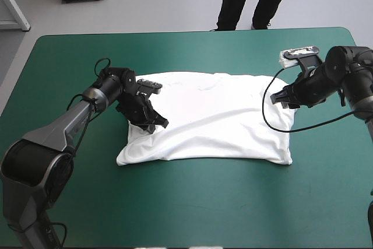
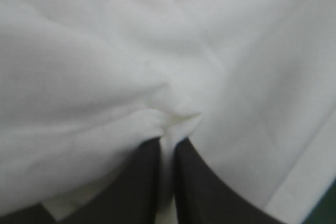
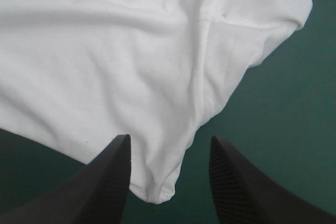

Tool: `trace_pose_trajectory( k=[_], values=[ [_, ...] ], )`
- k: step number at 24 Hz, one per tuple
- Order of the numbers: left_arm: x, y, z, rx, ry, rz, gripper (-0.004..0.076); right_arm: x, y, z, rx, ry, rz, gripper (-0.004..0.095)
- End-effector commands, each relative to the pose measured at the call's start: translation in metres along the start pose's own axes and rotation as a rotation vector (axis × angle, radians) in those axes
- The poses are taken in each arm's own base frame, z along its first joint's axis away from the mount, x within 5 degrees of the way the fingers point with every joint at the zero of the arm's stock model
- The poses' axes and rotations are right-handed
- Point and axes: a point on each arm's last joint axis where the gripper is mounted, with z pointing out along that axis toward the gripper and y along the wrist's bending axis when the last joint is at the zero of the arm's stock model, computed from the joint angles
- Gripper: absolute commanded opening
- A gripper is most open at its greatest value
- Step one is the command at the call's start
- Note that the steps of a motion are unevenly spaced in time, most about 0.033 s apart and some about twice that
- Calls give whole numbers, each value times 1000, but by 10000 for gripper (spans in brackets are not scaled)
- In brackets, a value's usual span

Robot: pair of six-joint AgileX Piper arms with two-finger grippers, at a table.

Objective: Fold the cloth

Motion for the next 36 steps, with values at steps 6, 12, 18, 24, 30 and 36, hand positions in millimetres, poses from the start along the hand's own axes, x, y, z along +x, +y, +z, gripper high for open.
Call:
trace_pose_trajectory(
  k=[6, 12, 18, 24, 30, 36],
  values=[
    [4, -31, -118, 2, -238, 84, 324, -11, -11, 0, 74, -62, -18, 469],
    [21, -46, -164, 16, -373, 111, 324, -44, -39, 53, 150, 16, 10, 534],
    [29, -50, -176, 18, -408, 119, 323, -69, -91, 83, 129, 20, 143, 533],
    [29, -50, -176, 18, -408, 119, 323, -64, -117, 107, 125, 57, 185, 533],
    [29, -51, -176, 25, -410, 118, 323, -69, -118, 136, 65, 57, 190, 533],
    [30, -51, -177, 29, -412, 118, 323, -76, -121, 151, 44, 65, 202, 532]
  ],
)
